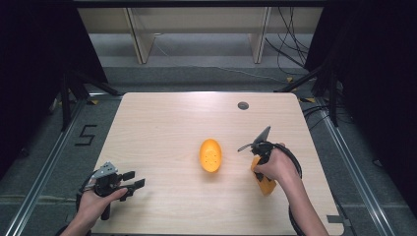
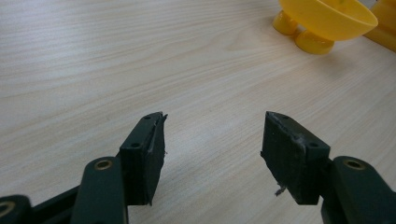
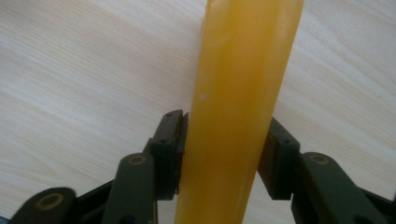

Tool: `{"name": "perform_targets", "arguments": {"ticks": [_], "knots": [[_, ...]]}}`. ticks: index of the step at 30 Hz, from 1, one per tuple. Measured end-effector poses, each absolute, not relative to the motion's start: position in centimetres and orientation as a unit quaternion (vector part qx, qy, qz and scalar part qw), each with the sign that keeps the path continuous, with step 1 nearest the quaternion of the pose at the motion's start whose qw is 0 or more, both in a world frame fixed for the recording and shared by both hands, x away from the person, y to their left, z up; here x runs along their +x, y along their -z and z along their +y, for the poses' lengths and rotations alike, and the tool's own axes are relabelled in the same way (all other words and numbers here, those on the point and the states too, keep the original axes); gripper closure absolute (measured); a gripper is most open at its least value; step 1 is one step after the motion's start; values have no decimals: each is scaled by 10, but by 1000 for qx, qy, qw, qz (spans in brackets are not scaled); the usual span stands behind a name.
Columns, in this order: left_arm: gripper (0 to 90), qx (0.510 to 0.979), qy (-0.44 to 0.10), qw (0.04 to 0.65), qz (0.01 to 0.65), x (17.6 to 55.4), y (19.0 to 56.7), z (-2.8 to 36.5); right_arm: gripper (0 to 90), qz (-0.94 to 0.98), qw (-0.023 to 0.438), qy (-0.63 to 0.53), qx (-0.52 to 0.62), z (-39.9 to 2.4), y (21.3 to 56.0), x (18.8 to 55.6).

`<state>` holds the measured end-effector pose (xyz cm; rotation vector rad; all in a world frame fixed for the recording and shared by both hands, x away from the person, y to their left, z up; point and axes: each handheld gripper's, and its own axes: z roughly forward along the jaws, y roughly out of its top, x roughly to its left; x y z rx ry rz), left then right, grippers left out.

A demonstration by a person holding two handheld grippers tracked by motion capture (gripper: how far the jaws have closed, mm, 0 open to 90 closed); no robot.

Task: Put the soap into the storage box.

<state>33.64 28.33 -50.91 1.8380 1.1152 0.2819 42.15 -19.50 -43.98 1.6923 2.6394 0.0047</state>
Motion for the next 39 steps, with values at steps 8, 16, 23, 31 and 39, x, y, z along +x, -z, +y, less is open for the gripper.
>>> {"name": "perform_targets", "arguments": {"ticks": [8, 16, 23, 31, 39], "knots": [[388, 750, -116, 468, 453, 336, 509, 283, 612, 834, -4, -3, 552, -198, 440, 420], [389, 748, -112, 471, 454, 336, 510, 283, 615, 839, -4, 9, 544, -195, 439, 419], [388, 748, -115, 468, 455, 336, 509, 283, 616, 843, -6, 5, 537, -196, 433, 418], [388, 748, -113, 470, 455, 336, 510, 283, 616, 829, -10, -7, 559, -192, 418, 418], [388, 748, -113, 470, 454, 336, 510, 284, 616, 821, -16, -19, 570, -184, 408, 418]]}}
